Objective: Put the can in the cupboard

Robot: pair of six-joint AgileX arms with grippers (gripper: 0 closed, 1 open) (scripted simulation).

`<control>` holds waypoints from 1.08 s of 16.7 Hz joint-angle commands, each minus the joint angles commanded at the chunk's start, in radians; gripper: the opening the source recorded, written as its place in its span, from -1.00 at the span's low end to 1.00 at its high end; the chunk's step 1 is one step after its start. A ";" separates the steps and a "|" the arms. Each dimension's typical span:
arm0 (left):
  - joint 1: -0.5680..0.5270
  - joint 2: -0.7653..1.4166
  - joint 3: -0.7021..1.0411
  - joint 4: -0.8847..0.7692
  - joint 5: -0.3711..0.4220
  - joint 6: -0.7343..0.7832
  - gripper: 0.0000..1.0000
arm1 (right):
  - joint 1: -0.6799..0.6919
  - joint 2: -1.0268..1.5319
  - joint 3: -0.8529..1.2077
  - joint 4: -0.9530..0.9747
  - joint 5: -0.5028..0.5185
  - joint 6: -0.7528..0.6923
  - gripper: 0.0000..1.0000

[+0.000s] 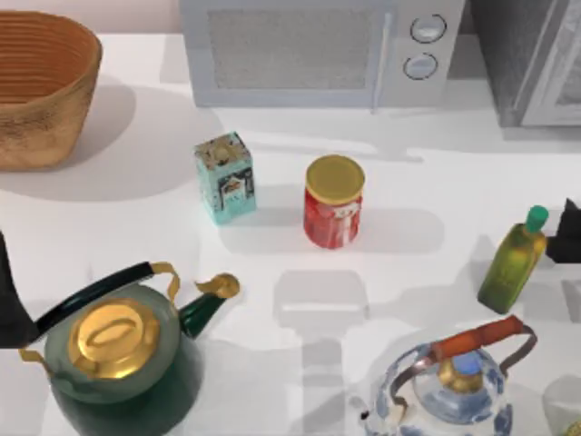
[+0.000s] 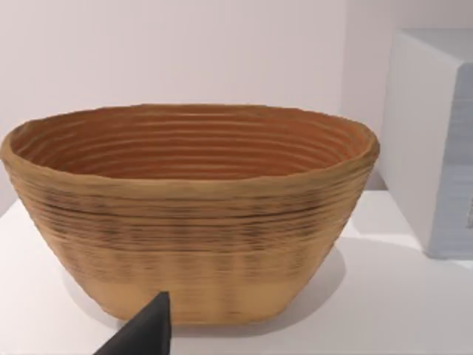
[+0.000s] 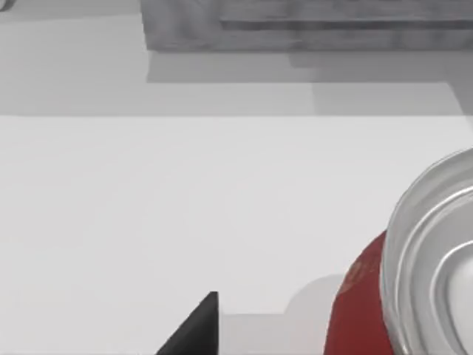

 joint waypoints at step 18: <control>0.000 0.000 0.000 0.000 0.000 0.000 1.00 | -0.001 -0.002 0.000 -0.002 0.000 0.002 -1.00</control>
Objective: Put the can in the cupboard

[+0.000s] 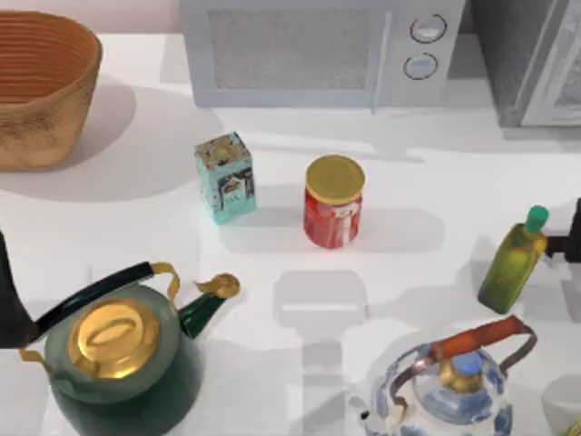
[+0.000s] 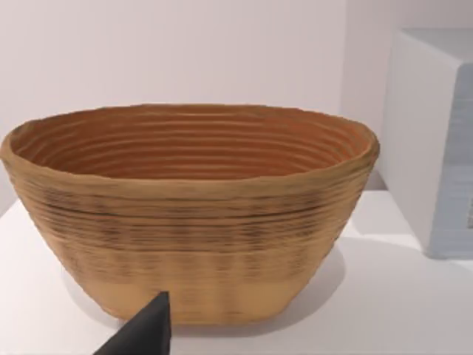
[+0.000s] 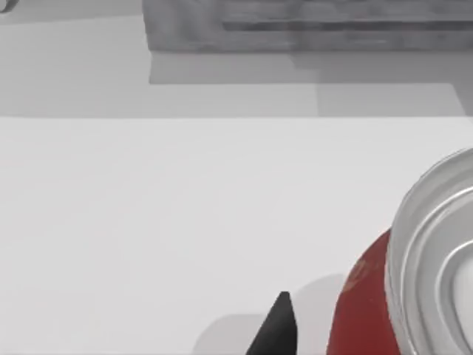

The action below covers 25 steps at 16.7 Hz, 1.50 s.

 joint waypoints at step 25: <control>0.000 0.000 0.000 0.000 0.000 0.000 1.00 | 0.000 -0.685 0.212 -0.904 -0.010 0.004 -1.00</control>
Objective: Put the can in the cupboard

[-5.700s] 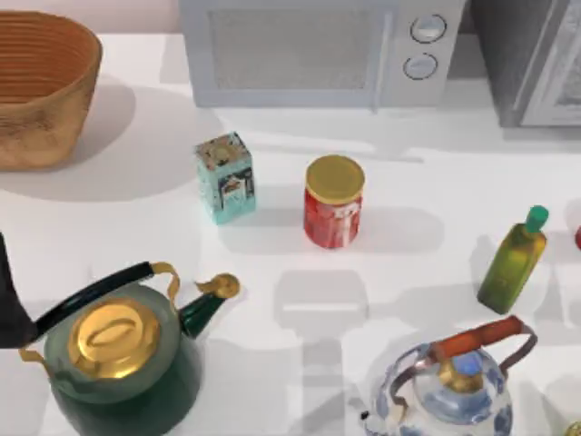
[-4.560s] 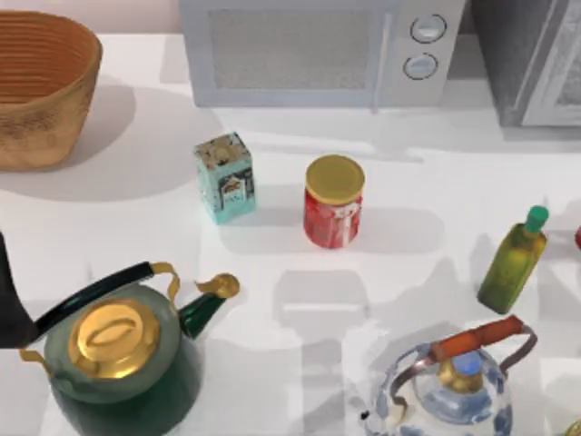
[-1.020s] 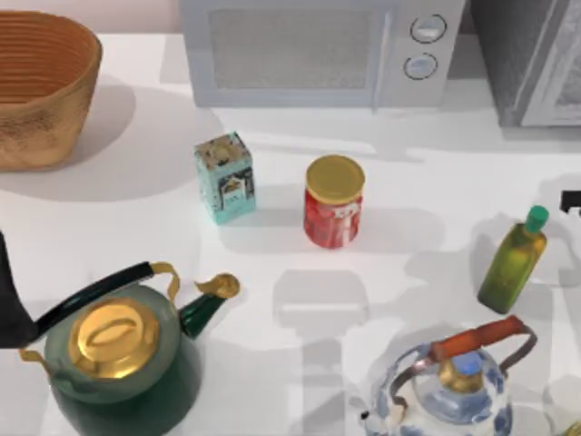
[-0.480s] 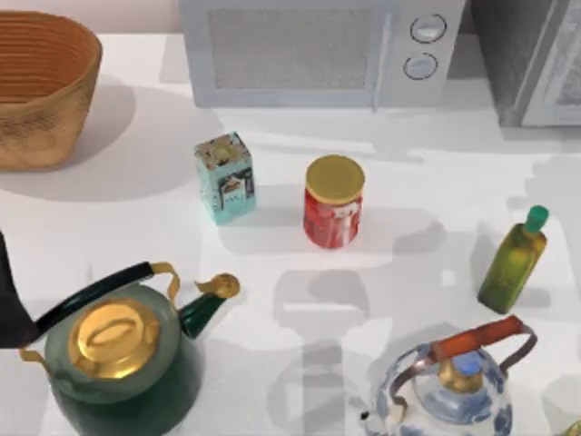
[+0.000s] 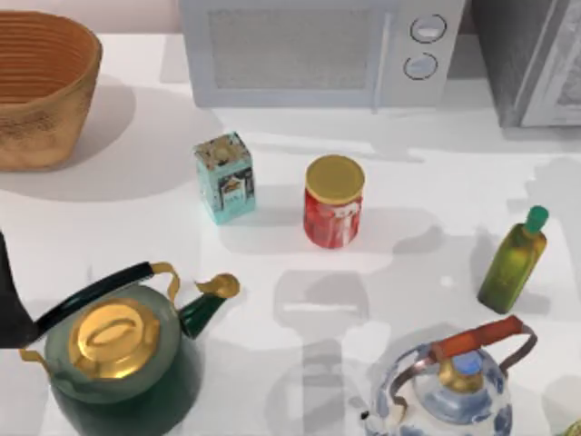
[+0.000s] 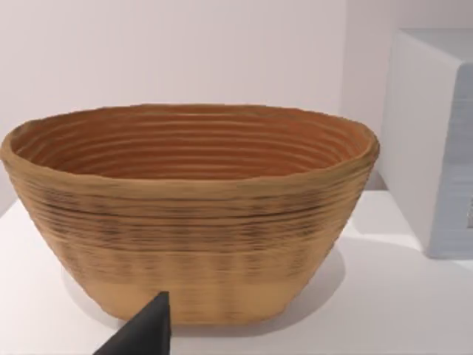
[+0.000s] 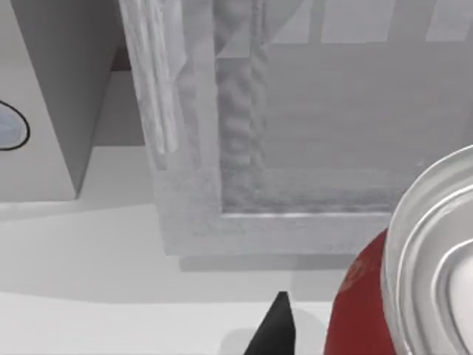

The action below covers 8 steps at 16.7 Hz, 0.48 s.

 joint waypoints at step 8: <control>0.000 0.000 0.000 0.000 0.000 0.000 1.00 | 0.017 -0.499 -0.248 -0.130 -0.003 0.016 -1.00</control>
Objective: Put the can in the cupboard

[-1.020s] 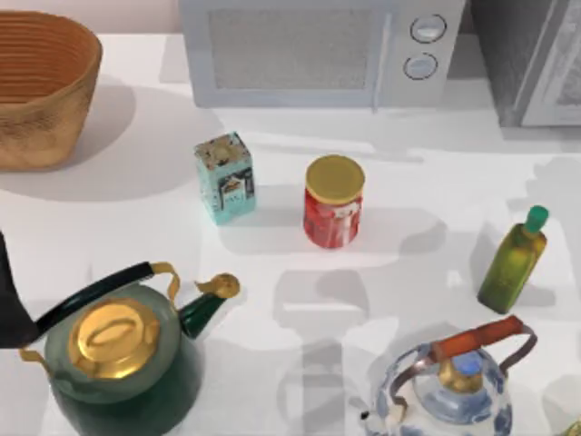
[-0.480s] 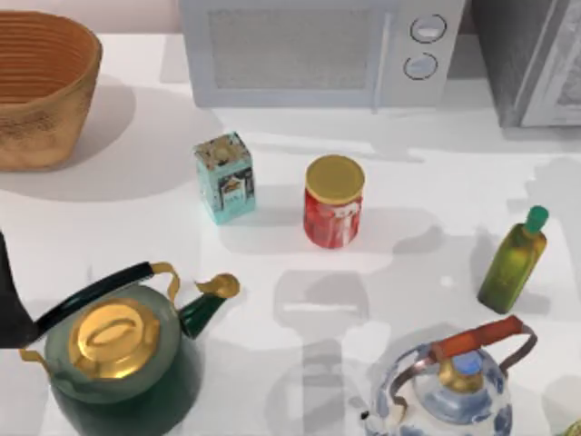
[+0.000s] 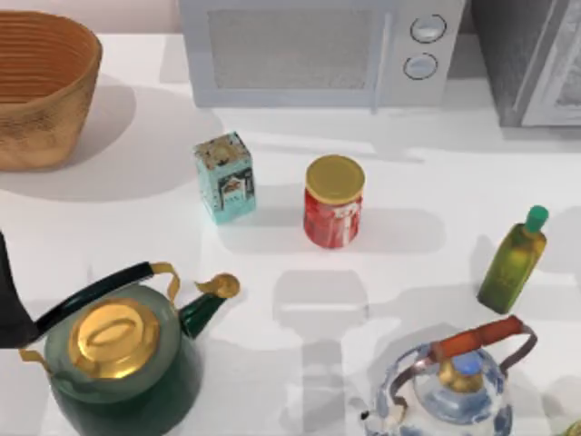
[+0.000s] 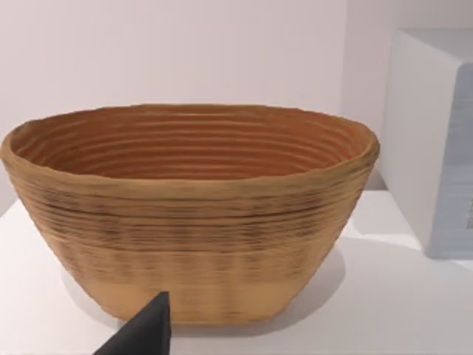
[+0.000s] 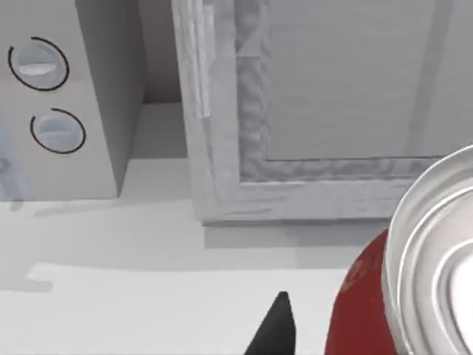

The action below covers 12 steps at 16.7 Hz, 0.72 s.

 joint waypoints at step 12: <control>0.000 0.000 0.000 0.000 0.000 0.000 1.00 | 0.018 -0.787 -0.353 -0.155 0.020 -0.030 -1.00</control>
